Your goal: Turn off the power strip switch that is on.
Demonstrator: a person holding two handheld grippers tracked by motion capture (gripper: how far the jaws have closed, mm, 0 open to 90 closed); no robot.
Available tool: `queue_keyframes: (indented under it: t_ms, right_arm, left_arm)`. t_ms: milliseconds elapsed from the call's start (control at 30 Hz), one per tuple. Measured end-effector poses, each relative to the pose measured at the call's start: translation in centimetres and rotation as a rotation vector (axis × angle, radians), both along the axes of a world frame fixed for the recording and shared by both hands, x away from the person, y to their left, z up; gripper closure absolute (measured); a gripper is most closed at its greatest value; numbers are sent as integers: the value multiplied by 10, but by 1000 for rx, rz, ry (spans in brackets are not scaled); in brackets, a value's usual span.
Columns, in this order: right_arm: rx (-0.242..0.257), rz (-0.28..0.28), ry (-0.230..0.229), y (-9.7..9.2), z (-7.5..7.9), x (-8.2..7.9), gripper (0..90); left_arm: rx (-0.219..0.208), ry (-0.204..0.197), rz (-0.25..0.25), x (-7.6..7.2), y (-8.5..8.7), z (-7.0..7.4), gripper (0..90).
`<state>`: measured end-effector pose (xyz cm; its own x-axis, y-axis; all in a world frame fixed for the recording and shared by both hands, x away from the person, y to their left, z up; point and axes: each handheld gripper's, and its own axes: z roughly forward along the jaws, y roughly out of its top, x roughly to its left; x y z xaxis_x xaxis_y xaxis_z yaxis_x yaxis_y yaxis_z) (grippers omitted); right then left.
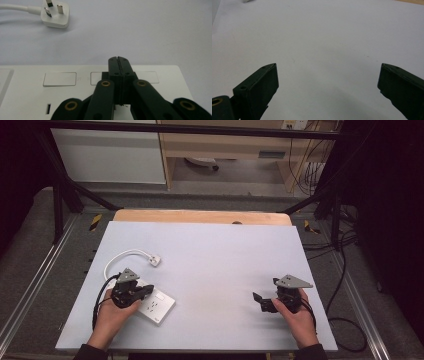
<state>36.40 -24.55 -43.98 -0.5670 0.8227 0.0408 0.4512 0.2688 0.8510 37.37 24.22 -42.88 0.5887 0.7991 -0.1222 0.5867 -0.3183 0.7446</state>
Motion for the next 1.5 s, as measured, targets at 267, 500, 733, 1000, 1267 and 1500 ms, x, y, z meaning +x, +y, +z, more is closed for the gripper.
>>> queue_keyframes:
  t_ms: [267,500,733,1000,1267,1500]
  right_arm:
    - [1,-2,5,0,0,0,38]
    - [-3,0,4,0,0,0,38]
    - [-3,-1,4,0,0,0,38]
    - [-5,-1,5,1,0,0,38]
    - [-3,-1,5,0,0,0,38]
    - [-8,3,0,1,0,0,38]
  left_arm:
    - [-5,1,3,0,0,0,899]
    - [-3,2,6,0,0,0,899]
    - [-1,4,5,0,-1,0,899]
    - [-4,20,-15,-1,-4,-2,900]
    - [-20,3,-19,0,-3,-4,899]
    - [-1,-32,-20,-2,-7,-3,900]
